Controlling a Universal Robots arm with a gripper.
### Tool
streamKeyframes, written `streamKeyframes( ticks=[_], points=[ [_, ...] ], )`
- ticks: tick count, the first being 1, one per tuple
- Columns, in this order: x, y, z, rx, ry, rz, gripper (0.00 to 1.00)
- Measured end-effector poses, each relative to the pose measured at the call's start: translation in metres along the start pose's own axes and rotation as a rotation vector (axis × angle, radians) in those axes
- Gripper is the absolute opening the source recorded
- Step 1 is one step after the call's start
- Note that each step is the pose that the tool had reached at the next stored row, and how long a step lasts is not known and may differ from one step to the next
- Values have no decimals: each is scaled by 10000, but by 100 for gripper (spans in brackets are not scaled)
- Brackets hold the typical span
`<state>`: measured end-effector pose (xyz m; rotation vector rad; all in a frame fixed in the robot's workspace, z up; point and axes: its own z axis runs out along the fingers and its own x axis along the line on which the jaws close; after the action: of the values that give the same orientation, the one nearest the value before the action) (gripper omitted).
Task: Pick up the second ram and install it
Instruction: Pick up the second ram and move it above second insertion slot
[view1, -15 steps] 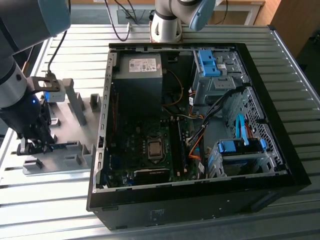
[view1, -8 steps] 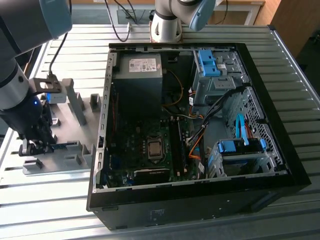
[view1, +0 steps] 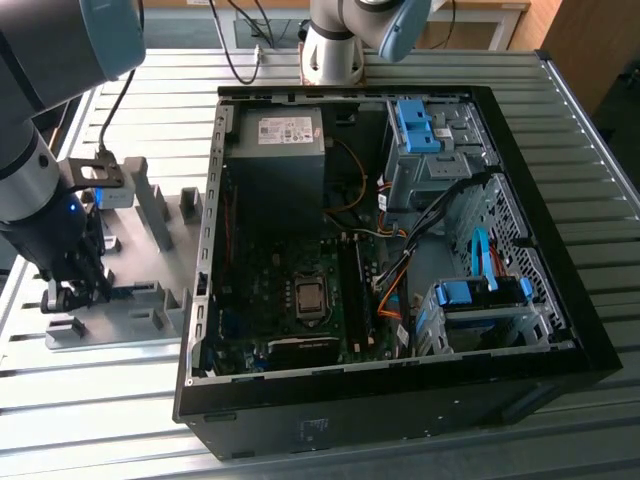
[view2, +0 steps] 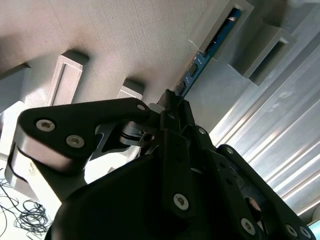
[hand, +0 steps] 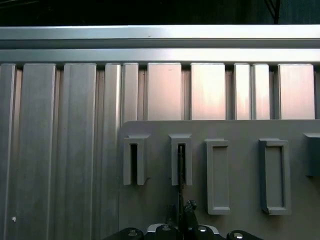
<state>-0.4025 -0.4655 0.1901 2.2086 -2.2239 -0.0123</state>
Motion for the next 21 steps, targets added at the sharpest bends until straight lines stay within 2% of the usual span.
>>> streamKeyframes(
  ticks=[1,6,7,9,12,17,21],
  points=[
    [0,0,0,0,0,0,20],
    [0,0,1,0,0,0,18],
    [0,0,1,0,1,0,14],
    [0,0,1,0,0,0,14],
    [0,0,-3,3,-40,-1,14],
    [0,1,-68,1,-42,0,14],
    [0,1,-76,0,-47,0,14]
  ],
)
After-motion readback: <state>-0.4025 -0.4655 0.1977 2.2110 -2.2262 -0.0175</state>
